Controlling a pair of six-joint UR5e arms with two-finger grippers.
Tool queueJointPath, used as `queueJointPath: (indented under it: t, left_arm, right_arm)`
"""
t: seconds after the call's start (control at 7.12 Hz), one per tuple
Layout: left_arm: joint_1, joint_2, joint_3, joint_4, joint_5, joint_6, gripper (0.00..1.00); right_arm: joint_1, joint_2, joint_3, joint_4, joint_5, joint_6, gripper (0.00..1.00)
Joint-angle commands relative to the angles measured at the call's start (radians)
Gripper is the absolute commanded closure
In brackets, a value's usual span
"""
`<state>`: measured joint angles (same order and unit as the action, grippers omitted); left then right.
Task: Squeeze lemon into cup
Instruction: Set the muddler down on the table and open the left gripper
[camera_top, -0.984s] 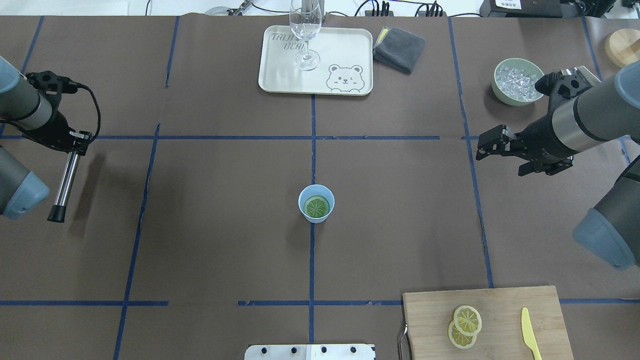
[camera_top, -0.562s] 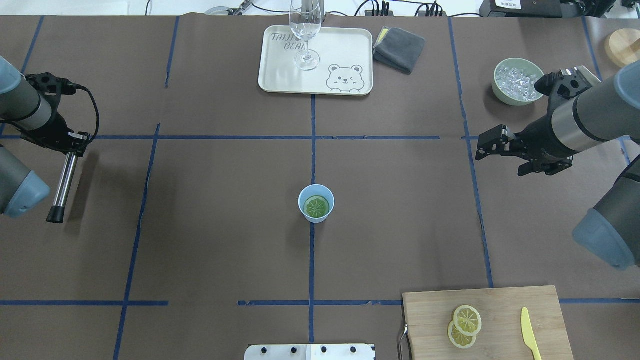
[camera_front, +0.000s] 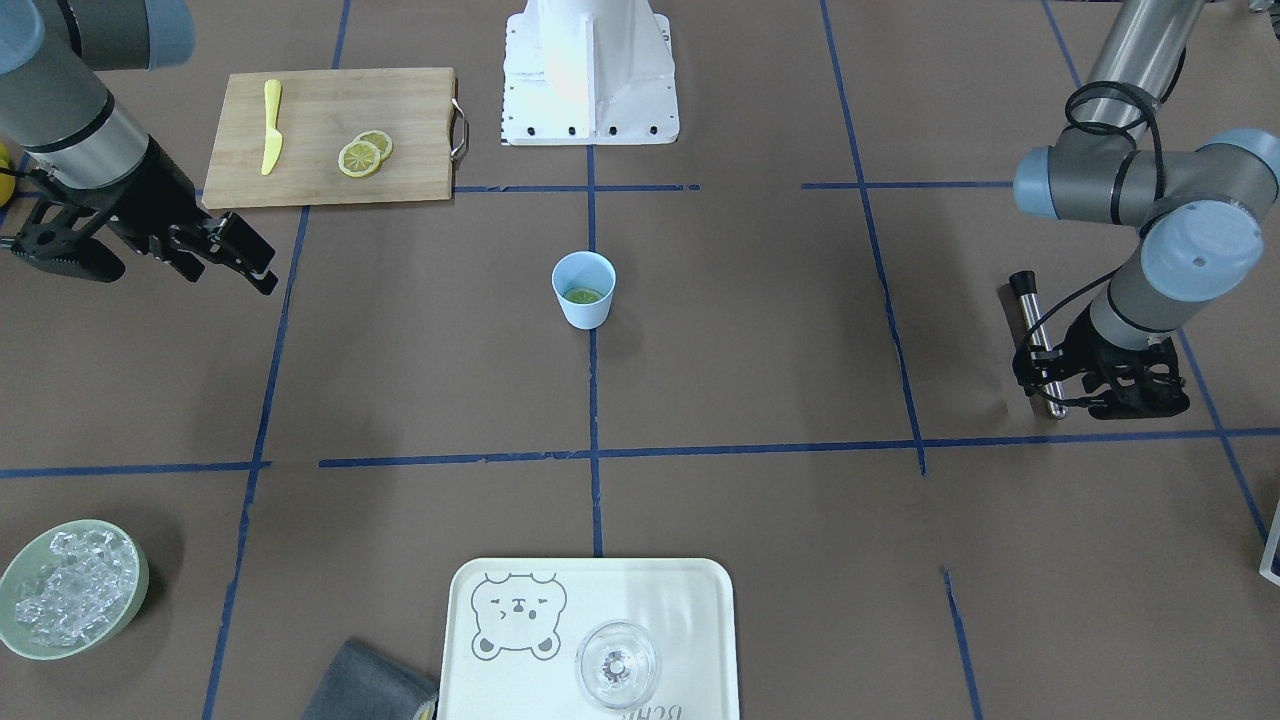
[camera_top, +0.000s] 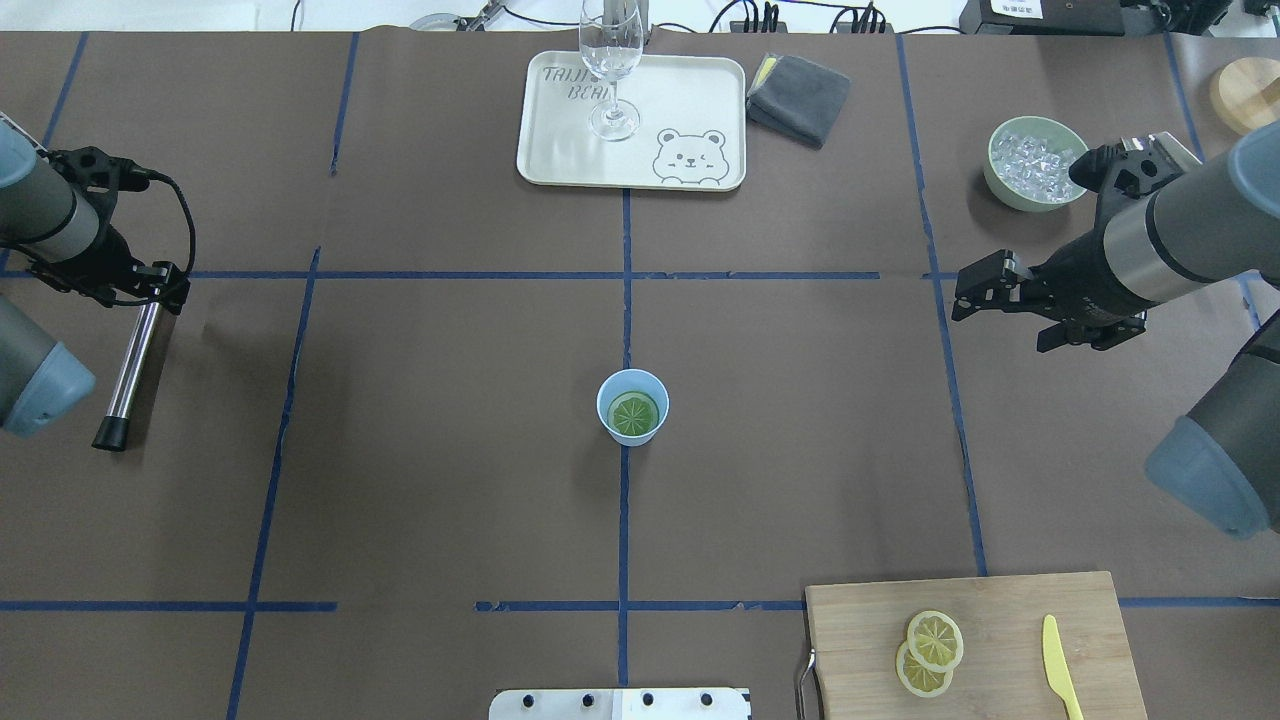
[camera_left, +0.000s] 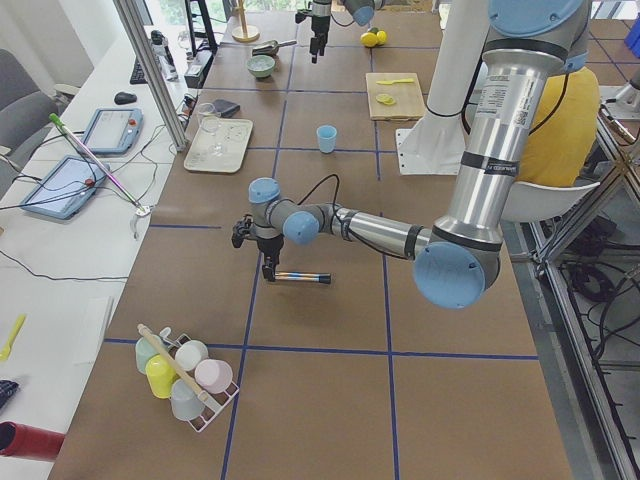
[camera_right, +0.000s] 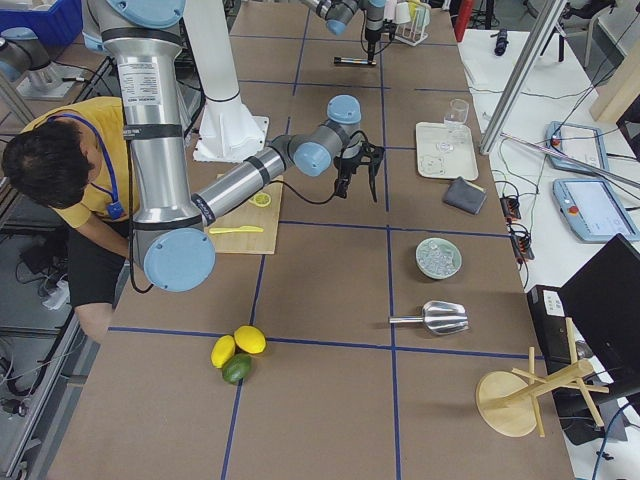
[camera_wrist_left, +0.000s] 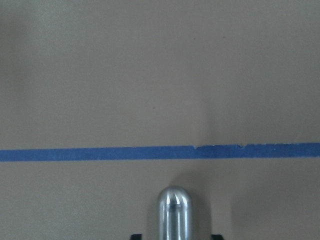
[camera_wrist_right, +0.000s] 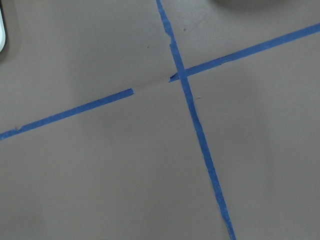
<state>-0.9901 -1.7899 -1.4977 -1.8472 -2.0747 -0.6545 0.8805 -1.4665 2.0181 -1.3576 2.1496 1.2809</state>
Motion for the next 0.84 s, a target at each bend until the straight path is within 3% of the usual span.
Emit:
queueJointPath:
  t: [0.0, 0.28, 0.42, 0.7]
  left_arm:
    - [-0.097, 0.003, -0.031, 0.002, -0.081, 0.11, 0.0]
    - [-0.278, 0.078, -0.078, 0.005, -0.199, 0.333, 0.0]
    - [-0.345, 0.096, -0.072, 0.014, -0.299, 0.463, 0.0]
    - [-0.453, 0.144, -0.075, 0.013, -0.338, 0.561, 0.0]
  right_arm:
    - [0.027, -0.017, -0.005, -0.003, 0.004, -0.029, 0.0]
    - [0.142, -0.055, -0.042, -0.043, 0.028, -0.286, 0.0]
    - [0.226, -0.063, -0.074, -0.073, 0.099, -0.398, 0.0]
    - [0.392, -0.066, -0.149, -0.199, 0.179, -0.745, 0.0]
